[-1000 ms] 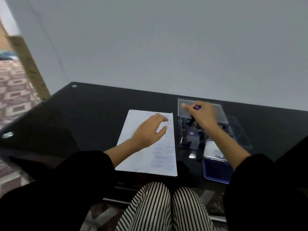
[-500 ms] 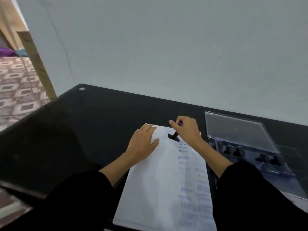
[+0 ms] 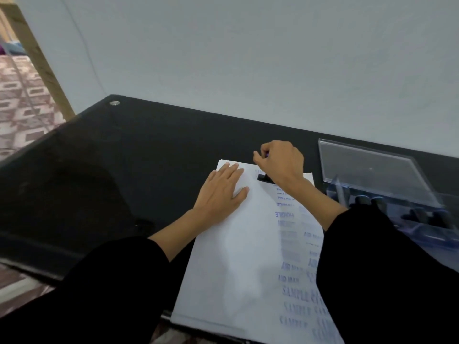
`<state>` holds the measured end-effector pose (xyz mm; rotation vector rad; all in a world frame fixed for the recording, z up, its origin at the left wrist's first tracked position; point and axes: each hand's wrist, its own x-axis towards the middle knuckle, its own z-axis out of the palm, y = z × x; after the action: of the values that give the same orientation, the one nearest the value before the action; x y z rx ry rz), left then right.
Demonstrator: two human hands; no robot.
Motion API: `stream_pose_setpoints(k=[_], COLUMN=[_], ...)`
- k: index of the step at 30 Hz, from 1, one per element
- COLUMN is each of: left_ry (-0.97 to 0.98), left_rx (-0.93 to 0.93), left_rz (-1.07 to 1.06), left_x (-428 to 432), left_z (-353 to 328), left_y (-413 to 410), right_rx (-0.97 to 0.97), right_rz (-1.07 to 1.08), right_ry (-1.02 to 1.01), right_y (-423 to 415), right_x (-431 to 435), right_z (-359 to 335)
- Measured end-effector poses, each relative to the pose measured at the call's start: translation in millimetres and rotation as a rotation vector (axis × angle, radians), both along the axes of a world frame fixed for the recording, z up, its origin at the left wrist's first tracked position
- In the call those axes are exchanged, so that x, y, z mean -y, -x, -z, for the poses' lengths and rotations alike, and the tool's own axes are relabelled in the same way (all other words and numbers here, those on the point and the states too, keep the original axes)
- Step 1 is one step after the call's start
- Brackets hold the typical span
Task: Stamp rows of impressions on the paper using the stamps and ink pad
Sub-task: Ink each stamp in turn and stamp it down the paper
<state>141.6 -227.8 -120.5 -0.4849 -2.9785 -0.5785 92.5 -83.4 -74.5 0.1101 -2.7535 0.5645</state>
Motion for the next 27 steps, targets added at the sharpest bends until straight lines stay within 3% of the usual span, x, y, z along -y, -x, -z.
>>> stream_pose_setpoints(k=[23,27], left_ry=[-0.016,-0.020], left_rx=[0.009,0.008], left_rz=[0.005,0.002], left_x=[-1,-1], left_z=[9,10], left_y=[1,1], right_rx=[-0.120,-0.064], right_rz=[-0.043,-0.039], right_ry=[0.050,-0.003], right_y=[4,4], right_x=[0,2], right_z=[-3,8])
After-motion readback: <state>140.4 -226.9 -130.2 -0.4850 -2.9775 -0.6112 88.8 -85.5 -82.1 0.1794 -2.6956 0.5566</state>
